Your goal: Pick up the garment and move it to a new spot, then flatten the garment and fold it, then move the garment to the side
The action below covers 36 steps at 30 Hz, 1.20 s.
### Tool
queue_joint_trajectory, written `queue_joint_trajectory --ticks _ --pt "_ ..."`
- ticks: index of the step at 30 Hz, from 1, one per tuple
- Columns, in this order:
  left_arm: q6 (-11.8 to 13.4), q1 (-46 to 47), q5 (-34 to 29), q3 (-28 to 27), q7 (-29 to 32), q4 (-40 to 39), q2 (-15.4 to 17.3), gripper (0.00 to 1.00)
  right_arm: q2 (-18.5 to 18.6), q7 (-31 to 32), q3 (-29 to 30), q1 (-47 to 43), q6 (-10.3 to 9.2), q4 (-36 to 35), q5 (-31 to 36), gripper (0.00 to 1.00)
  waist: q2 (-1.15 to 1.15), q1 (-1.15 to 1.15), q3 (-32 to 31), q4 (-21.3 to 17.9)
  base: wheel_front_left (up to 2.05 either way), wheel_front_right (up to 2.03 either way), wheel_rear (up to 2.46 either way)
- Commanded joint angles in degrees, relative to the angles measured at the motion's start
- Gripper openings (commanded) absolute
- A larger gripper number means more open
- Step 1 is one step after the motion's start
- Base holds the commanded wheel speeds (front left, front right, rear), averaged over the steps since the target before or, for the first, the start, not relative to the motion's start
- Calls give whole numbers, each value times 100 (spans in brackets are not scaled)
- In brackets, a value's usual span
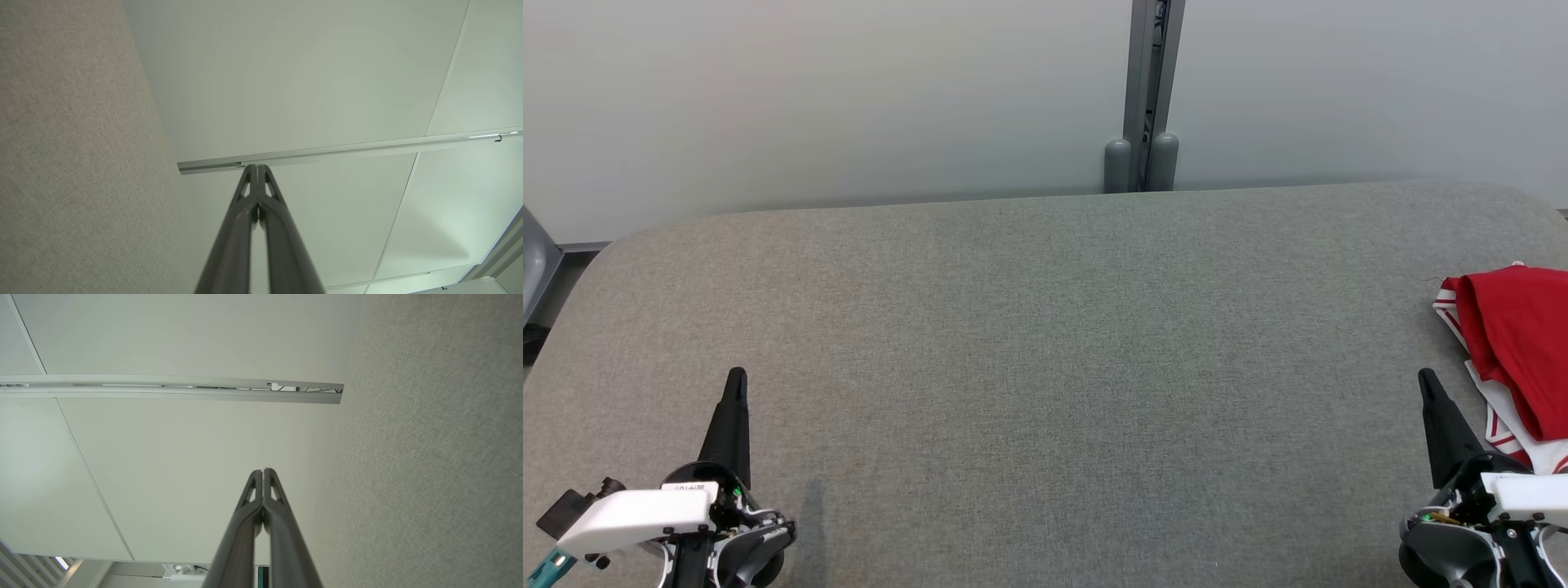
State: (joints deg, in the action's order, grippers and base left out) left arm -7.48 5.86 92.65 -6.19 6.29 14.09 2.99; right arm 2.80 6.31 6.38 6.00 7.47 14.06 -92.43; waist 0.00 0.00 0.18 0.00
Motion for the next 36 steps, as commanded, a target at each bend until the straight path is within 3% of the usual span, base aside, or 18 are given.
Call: queue_joint_trajectory --ticks 1,36 --pt "-22 78 2 -24 11 5 12 0 37 28 10 53 4 15 -11 0 0 0 0 0 0 0 0" --pt "-22 79 -18 -39 26 5 1 0 29 32 18 54 4 15 -2 0 0 0 0 0 0 0 0"
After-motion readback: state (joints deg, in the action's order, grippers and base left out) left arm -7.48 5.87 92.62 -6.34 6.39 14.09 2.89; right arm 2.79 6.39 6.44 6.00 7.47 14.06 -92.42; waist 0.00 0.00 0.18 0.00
